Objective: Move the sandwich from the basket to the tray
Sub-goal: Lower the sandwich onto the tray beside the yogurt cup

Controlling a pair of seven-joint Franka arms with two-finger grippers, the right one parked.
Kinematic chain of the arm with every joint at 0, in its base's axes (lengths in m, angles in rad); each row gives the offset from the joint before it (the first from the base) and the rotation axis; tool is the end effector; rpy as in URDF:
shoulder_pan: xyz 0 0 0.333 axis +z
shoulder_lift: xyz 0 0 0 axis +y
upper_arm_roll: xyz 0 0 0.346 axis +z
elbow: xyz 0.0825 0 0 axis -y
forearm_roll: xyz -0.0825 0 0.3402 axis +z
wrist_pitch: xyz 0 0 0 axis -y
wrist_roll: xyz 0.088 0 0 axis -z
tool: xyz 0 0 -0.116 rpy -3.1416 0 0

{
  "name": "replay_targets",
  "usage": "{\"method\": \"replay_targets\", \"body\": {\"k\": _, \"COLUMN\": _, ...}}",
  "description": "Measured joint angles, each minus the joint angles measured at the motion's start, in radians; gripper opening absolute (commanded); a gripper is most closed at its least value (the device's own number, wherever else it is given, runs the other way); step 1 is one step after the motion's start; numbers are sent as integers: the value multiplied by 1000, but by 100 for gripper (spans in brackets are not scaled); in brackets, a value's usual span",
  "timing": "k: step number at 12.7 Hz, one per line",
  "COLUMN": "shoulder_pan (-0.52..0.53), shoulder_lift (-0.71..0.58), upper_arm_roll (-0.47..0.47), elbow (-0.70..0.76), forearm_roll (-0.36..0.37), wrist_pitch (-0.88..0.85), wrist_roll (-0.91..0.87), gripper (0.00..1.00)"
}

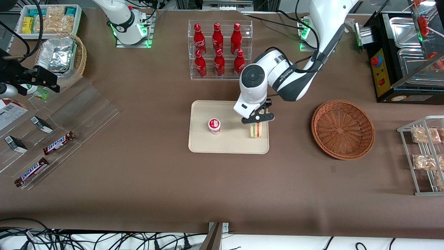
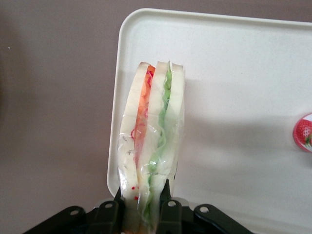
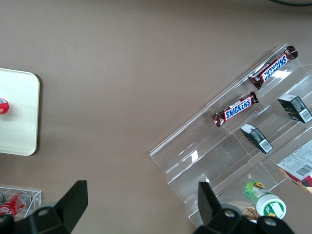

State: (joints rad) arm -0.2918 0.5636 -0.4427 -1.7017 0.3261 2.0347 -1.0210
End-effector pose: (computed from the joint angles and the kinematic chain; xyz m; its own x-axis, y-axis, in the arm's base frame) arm 0.5049 -0.3791 0.3204 0.9854 0.1593 -0.0595 0.1483 -0.9763 -0.1575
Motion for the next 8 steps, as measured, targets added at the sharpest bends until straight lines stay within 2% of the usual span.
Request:
{"method": "replay_targets", "body": {"k": 2, "shoulder_pan": -19, "shoulder_lift": 20, "upper_arm_roll": 0, "elbow": 0, "forearm_roll": 32, "wrist_pitch": 12, "wrist_roll": -39, "gripper": 28}}
{"method": "replay_targets", "body": {"k": 8, "shoulder_pan": -36, "shoulder_lift": 45, "upper_arm_roll": 1, "elbow": 0, "forearm_roll": 34, "wrist_pitch": 42, "wrist_roll": -59, "gripper": 28}}
